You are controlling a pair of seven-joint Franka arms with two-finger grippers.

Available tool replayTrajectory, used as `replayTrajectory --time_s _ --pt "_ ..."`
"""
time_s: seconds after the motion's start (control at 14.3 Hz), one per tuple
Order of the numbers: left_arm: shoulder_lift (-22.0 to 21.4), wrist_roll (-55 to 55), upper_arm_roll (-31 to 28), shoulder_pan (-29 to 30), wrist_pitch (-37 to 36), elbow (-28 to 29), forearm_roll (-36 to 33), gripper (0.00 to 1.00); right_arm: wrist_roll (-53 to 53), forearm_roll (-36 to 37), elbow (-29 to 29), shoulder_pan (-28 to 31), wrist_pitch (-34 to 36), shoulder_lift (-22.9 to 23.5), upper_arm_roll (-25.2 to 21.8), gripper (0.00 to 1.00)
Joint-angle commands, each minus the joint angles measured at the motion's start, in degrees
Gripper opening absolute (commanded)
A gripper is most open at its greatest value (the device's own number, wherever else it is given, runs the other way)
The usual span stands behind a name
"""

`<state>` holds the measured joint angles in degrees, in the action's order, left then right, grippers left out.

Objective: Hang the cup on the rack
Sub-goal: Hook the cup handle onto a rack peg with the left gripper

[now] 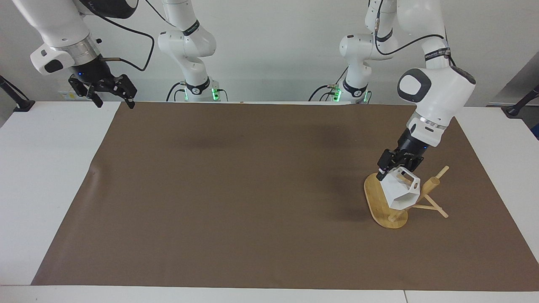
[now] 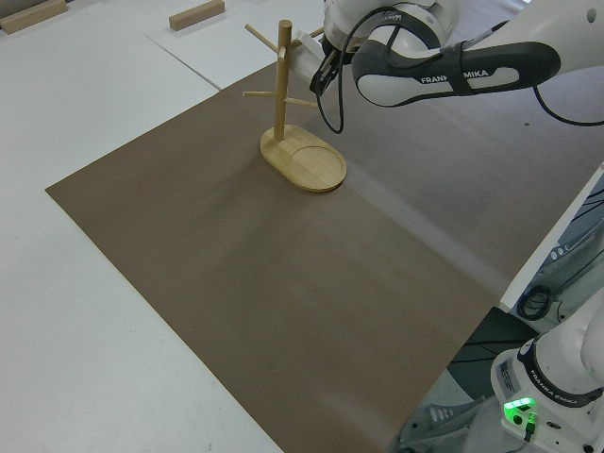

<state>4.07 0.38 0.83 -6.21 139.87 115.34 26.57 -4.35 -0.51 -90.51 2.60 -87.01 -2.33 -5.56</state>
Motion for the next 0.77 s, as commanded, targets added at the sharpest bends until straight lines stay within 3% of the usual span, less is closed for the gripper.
replayTrajectory --time_s 0.0,0.42,0.7 --pt "0.5 -0.29 0.4 0.15 0.67 -0.12 0.77 0.99 -1.01 0.16 0.25 0.39 1.05 0.14 0.2 1.0" --pt "0.51 -0.02 0.32 0.23 -0.73 -1.78 -0.02 1.0 -1.01 0.16 0.25 0.3 1.05 0.14 0.2 1.0" --pt "-0.81 -0.2 -0.56 1.02 -10.81 -5.29 -3.96 1.0 -1.01 0.16 0.25 0.39 1.05 0.14 0.2 1.0"
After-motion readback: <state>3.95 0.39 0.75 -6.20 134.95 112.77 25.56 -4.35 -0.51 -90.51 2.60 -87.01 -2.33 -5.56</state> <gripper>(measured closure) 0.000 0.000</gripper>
